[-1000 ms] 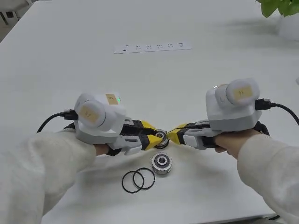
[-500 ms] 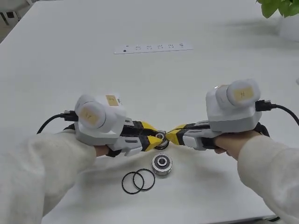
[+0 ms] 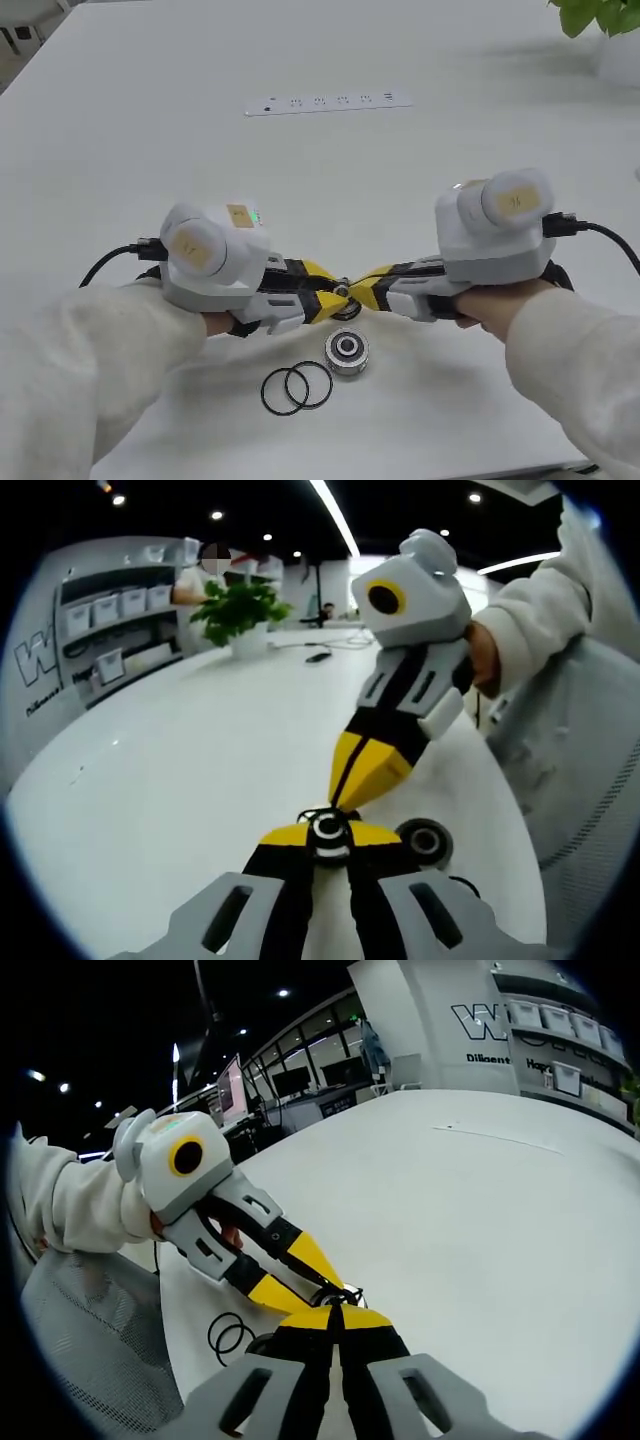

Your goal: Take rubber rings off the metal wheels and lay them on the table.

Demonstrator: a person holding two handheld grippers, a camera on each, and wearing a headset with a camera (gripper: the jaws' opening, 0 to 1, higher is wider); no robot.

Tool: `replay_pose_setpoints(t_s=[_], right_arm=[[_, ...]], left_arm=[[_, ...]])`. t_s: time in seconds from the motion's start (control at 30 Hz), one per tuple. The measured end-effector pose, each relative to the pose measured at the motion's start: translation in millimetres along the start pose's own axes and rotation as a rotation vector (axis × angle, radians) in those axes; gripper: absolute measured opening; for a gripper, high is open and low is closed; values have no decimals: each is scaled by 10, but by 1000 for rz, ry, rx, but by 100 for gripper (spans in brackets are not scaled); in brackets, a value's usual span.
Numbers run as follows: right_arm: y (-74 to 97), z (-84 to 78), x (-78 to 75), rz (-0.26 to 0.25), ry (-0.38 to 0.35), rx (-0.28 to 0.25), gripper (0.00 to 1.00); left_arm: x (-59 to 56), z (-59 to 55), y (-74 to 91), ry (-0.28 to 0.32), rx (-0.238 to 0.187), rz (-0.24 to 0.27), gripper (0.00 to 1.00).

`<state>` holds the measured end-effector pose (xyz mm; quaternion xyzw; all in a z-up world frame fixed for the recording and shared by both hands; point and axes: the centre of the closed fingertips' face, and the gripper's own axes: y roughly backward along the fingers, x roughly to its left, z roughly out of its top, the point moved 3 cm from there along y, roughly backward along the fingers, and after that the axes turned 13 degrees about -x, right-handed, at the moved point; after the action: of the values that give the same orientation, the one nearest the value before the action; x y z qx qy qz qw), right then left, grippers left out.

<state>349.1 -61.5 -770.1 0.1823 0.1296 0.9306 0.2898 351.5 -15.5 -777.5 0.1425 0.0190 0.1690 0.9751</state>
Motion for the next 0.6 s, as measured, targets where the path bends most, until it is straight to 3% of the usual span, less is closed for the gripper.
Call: replay_pose_setpoints(t_s=[0.17,0.2,0.23,0.3,0.6], right_arm=[[-2,5,44,12,36,8,0],[-26,84,80,31,43,-49,0],[-19,127,110,36,23,-64,0],[-9,167,73,14,35,-64,0],[3,119,67,6,27,-43,0]], left_arm=[[-4,1,-2,1,0,1,13],[-5,3,-2,1,0,1,13],[-6,5,-3,1,0,1,13],[-8,7,-4,1,0,3,13],[-17,21,-12,1,6,26,13]])
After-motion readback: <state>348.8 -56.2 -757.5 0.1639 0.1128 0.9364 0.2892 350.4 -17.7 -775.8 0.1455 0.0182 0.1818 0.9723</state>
